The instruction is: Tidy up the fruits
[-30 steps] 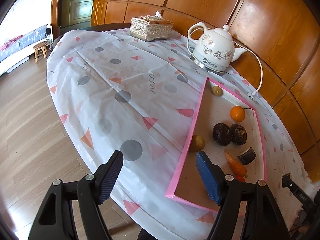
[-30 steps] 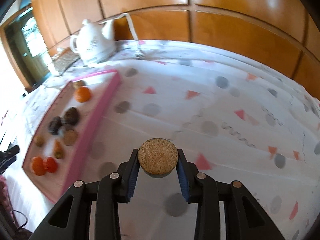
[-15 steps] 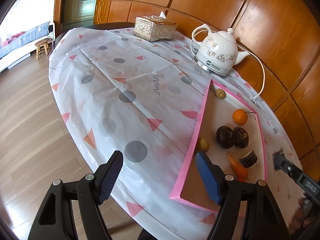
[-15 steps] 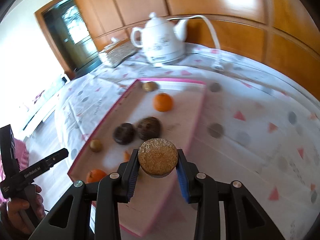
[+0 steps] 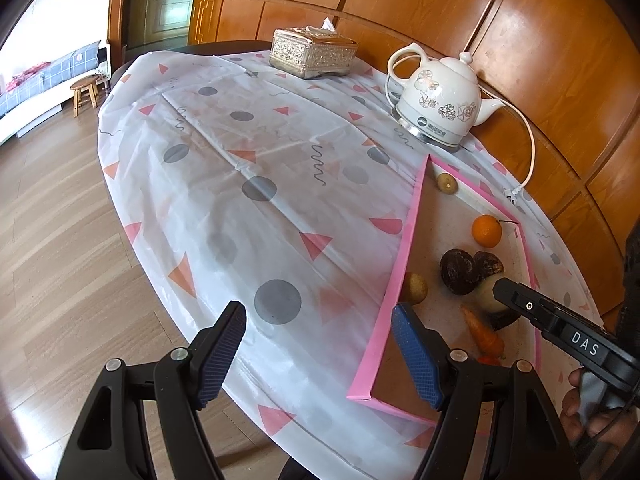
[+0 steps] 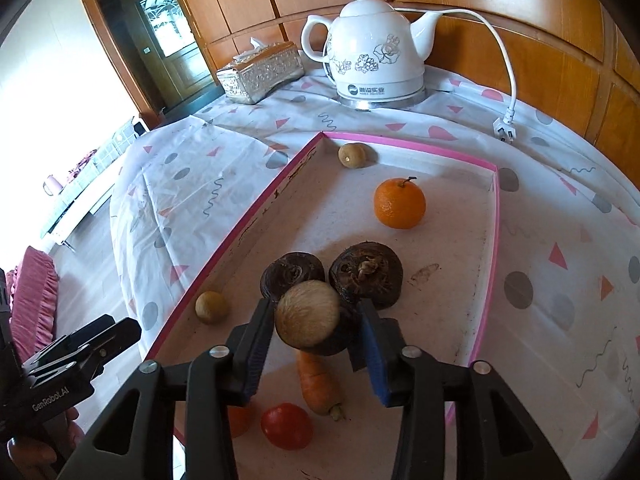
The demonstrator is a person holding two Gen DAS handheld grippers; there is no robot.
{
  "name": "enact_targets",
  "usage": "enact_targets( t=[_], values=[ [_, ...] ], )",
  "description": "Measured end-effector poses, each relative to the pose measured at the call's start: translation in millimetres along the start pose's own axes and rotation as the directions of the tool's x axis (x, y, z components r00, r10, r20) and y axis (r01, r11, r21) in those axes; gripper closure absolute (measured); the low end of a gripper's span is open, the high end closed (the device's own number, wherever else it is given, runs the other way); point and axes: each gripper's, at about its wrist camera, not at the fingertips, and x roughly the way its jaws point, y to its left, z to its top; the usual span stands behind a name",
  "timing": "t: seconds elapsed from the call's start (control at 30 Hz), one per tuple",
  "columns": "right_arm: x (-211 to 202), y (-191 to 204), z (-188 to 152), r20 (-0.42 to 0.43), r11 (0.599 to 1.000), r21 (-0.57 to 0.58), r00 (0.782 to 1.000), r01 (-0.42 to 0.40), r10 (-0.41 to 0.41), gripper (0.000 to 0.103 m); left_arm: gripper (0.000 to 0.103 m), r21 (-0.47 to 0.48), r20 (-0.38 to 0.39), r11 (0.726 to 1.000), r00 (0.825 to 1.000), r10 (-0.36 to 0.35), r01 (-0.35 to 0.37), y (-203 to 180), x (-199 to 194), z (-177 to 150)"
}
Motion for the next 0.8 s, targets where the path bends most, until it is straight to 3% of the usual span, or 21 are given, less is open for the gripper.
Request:
enact_targets(
  t=[0.2, 0.37, 0.43, 0.8],
  values=[
    [-12.8, -5.9, -6.2, 0.023, 0.999, 0.037, 1.000, 0.009, -0.010, 0.054, 0.027, 0.024, 0.017, 1.000, 1.000, -0.004, 0.003, -6.4, -4.7, 0.9],
    [-35.5, -9.9, -18.7, 0.078, 0.995, 0.064, 0.994, 0.072, -0.076, 0.048, 0.021, 0.074, 0.051, 0.997, 0.999, -0.008, 0.004, -18.6, -14.2, 1.3],
    [-46.3, -10.9, -24.9, 0.106, 0.991, 0.076, 0.988, 0.107, -0.115, 0.041, 0.019, 0.098, 0.070, 0.995, 0.998, -0.011, 0.004, -24.6, -19.2, 0.9],
    [-80.6, -11.5, -62.5, 0.186, 0.957, 0.126, 0.941, 0.263, -0.283, 0.041, 0.002, 0.252, 0.219, 0.968, 0.974, -0.052, -0.005, -60.5, -56.1, -7.3]
  ],
)
